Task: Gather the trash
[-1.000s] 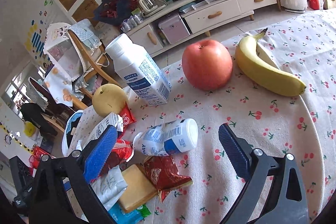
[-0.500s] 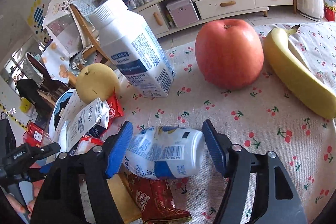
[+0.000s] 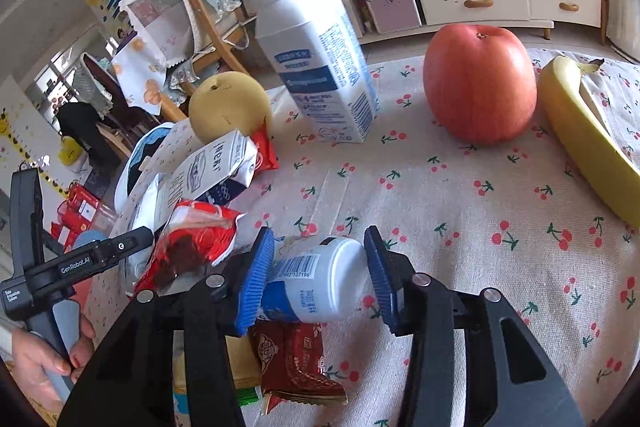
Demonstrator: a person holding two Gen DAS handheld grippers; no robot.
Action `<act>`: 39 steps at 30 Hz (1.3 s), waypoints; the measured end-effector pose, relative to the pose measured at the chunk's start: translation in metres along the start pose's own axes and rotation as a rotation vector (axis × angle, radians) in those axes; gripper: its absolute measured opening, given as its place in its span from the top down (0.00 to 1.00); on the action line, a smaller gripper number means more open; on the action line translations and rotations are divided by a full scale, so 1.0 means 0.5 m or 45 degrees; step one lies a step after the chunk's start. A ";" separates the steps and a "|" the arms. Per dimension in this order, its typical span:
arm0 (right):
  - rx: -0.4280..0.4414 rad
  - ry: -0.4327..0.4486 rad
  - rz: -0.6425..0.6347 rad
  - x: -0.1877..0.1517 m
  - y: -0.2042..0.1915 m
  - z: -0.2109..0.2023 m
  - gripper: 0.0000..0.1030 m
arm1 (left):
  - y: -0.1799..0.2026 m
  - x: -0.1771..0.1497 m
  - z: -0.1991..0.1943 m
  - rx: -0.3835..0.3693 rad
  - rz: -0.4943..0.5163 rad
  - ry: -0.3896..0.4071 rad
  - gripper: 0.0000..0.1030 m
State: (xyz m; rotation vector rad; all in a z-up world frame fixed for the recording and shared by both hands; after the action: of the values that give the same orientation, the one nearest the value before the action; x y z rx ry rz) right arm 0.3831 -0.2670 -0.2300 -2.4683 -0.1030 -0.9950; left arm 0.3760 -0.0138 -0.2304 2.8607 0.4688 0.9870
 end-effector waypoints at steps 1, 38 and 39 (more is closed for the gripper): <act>0.010 -0.009 -0.022 -0.005 -0.010 -0.002 0.54 | -0.001 -0.006 -0.001 -0.004 0.011 -0.004 0.22; -0.150 -0.127 -0.391 -0.106 -0.295 -0.028 0.11 | -0.209 -0.125 -0.192 -0.154 -0.001 0.099 0.25; -0.156 -0.156 -0.428 -0.107 -0.304 -0.009 0.11 | -0.217 -0.119 -0.191 -0.141 -0.003 0.107 0.25</act>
State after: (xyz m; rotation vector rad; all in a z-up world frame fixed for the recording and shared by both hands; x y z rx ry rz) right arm 0.3044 -0.1291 -0.2025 -2.6801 -0.5264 -1.0068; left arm 0.2451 0.0683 -0.2087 2.7290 0.4103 1.0996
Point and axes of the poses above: each gripper's, at about its wrist camera, not at the fingertips, and z roughly the way its jaws point, y to its right, x to its top, the point moved 6 cm from there along z, roughly the way its jaws point, and after that the axes turned 8 degrees about y, right-handed, at the moved point
